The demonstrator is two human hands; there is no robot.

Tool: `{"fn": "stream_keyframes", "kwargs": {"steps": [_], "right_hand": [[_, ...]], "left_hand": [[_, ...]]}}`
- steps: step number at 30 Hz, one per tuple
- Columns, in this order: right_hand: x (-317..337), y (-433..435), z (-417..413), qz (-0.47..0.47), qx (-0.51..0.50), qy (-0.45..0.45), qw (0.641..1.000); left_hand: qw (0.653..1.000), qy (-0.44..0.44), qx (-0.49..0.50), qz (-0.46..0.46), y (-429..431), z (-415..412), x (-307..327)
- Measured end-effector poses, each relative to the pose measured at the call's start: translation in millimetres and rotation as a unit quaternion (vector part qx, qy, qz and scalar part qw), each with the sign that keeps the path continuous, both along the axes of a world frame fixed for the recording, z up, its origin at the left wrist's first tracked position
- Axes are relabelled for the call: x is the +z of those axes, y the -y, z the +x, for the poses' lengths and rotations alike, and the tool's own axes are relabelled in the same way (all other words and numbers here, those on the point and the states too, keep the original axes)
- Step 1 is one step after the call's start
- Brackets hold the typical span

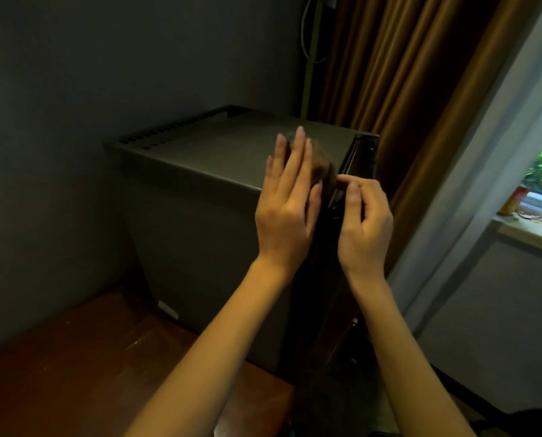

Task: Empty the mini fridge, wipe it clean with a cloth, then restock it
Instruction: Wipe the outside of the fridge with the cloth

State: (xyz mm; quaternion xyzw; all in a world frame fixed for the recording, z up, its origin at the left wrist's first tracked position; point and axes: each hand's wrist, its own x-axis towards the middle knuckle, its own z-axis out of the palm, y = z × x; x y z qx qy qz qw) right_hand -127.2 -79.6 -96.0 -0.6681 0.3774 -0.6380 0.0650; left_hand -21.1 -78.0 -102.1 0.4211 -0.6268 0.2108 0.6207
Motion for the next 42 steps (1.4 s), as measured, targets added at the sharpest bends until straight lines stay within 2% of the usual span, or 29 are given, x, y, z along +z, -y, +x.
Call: {"fn": "stream_keyframes", "kwargs": {"steps": [2,6,8,10,12,14,16,18,20,23,25,28,30,32,35,37,38,42], "right_hand": [[4.2,-2.6,-2.2,-0.015,-0.023,-0.024,0.999],[16.1,-6.7,6.3,-0.03,-0.03,-0.064,0.997],[18.0,-7.7,9.4,-0.025,-0.048,-0.097,0.994],[15.7,-7.2,9.1,-0.025,-0.068,-0.124,0.99],[13.0,-6.3,10.7,-0.036,-0.083,-0.127,0.988],[11.3,-3.8,14.1,-0.047,-0.106,-0.114,0.987],[11.9,-2.3,17.4,-0.05,-0.116,-0.094,0.988],[12.5,-1.6,19.1,-0.048,-0.126,-0.092,0.986],[12.8,-2.4,20.2,-0.051,-0.137,-0.1,0.984],[13.6,-3.8,21.4,-0.051,-0.143,-0.088,0.984],[12.8,-5.0,19.4,-0.047,-0.132,-0.077,0.987],[10.2,-7.2,14.7,-0.052,-0.107,-0.066,0.991],[9.8,-7.4,14.6,-0.056,-0.107,-0.066,0.991],[11.1,-6.2,16.5,-0.056,-0.121,-0.071,0.989],[11.9,-6.3,18.8,-0.053,-0.127,-0.086,0.987],[13.1,-6.3,19.3,-0.054,-0.124,-0.081,0.988],[13.4,-6.4,19.8,-0.053,-0.125,-0.075,0.988],[13.2,-7.3,19.5,-0.049,-0.107,-0.05,0.992]], "left_hand": [[0.999,0.021,0.007,-0.03,3.9,-2.4,-4.4],[0.991,0.091,0.01,-0.101,7.5,16.1,-55.5],[0.982,0.149,0.022,-0.116,11.3,36.0,-74.5],[0.978,0.168,0.035,-0.115,16.1,61.2,-90.9],[0.99,0.09,0.061,-0.085,20.3,91.5,-102.4],[0.99,-0.109,0.08,-0.045,28.1,120.7,-99.2],[0.952,-0.29,0.097,-0.021,37.1,141.6,-77.8],[0.933,-0.339,0.116,-0.024,39.9,142.1,-56.1],[0.951,-0.289,0.104,-0.037,33.9,111.3,-49.6],[0.989,-0.14,0.019,-0.054,10.8,22.4,-57.9],[0.995,-0.069,-0.003,-0.068,0.7,-22.5,-63.9],[0.996,-0.005,0.005,-0.087,5.0,-12.6,-69.3],[0.997,-0.022,0.014,-0.075,8.9,22.9,-73.3],[0.989,-0.134,0.04,-0.051,19.6,69.5,-72.2],[0.939,-0.334,0.077,-0.027,41.8,137.6,-59.3],[0.914,-0.395,0.094,-0.026,43.9,137.9,-46.1],[0.919,-0.38,0.095,-0.032,40.4,119.6,-42.8],[0.98,-0.191,0.011,-0.062,11.2,-0.2,-47.4]]}}
